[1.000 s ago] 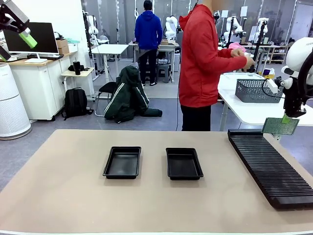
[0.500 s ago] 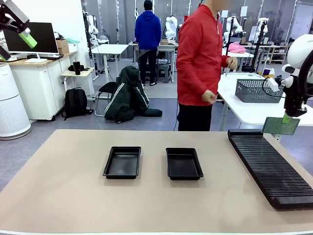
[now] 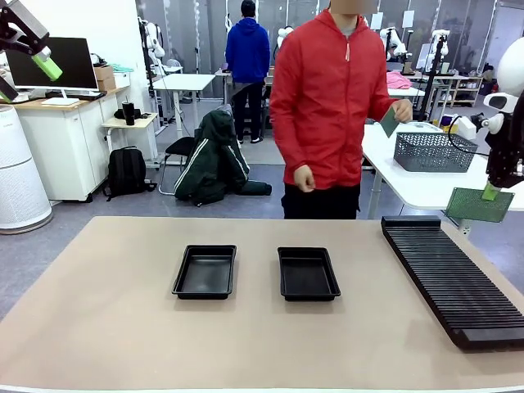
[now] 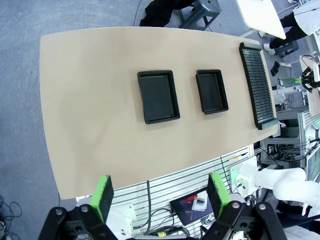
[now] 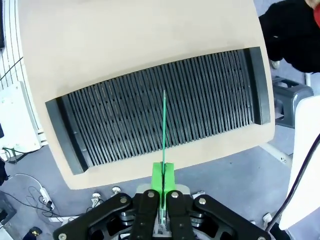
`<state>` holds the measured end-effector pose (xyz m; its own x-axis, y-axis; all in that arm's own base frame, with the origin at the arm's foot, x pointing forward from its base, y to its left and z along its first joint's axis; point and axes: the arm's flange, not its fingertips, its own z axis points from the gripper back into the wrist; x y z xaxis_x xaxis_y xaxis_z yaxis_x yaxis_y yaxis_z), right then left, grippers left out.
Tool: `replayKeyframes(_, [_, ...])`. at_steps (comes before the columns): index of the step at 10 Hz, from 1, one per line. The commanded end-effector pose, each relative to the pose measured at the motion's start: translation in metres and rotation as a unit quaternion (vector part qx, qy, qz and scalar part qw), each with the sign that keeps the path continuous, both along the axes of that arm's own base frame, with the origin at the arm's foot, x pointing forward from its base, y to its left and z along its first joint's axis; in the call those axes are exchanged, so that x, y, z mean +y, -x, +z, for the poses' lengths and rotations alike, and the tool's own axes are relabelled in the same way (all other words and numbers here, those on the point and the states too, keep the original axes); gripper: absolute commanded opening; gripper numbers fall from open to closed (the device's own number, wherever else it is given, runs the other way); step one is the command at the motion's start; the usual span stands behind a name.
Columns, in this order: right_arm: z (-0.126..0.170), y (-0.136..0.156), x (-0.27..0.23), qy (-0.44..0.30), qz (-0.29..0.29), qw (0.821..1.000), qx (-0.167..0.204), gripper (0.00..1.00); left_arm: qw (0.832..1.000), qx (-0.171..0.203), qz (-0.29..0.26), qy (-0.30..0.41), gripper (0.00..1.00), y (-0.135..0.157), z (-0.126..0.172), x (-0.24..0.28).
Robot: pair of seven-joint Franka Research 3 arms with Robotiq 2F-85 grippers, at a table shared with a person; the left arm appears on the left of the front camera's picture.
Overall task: Inspect and transfer BCBs to ESD trays.
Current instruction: Pick up the Blank PCB from the PCB Rack and place it in the left ESD tray.
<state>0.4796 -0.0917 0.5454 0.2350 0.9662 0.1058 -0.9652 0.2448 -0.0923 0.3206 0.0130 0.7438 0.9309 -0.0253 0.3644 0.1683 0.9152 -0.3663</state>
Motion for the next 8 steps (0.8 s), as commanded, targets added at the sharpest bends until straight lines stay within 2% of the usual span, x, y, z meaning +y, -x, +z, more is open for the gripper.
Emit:
replayKeyframes(1, [0.000,0.018,0.009,-0.009,-0.022,1.000,0.014,0.02,1.000,0.003,0.001,-0.004,1.00,0.000,-0.001,0.000])
replayKeyframes(2, [0.001,0.034,0.010,-0.020,-0.035,0.999,0.031,0.02,1.000,0.003,0.001,-0.004,1.00,0.000,-0.001,0.000])
replayKeyframes(4, [0.010,0.075,0.011,-0.031,-0.070,0.997,0.032,0.02,1.000,0.003,0.001,-0.004,1.00,0.000,-0.001,0.000])
replayKeyframes(6, [0.023,0.110,0.012,-0.034,-0.133,0.990,0.031,0.02,1.000,0.003,0.001,-0.004,1.00,0.000,-0.001,0.000])
replayKeyframes(7, [0.029,0.122,0.013,-0.049,-0.164,0.984,0.040,0.02,1.000,0.003,0.001,-0.004,1.00,0.000,-0.001,0.000])
replayKeyframes(8, [0.035,0.130,0.013,-0.067,-0.177,0.980,0.065,0.02,1.000,0.003,0.001,-0.004,1.00,0.000,-0.001,0.000])
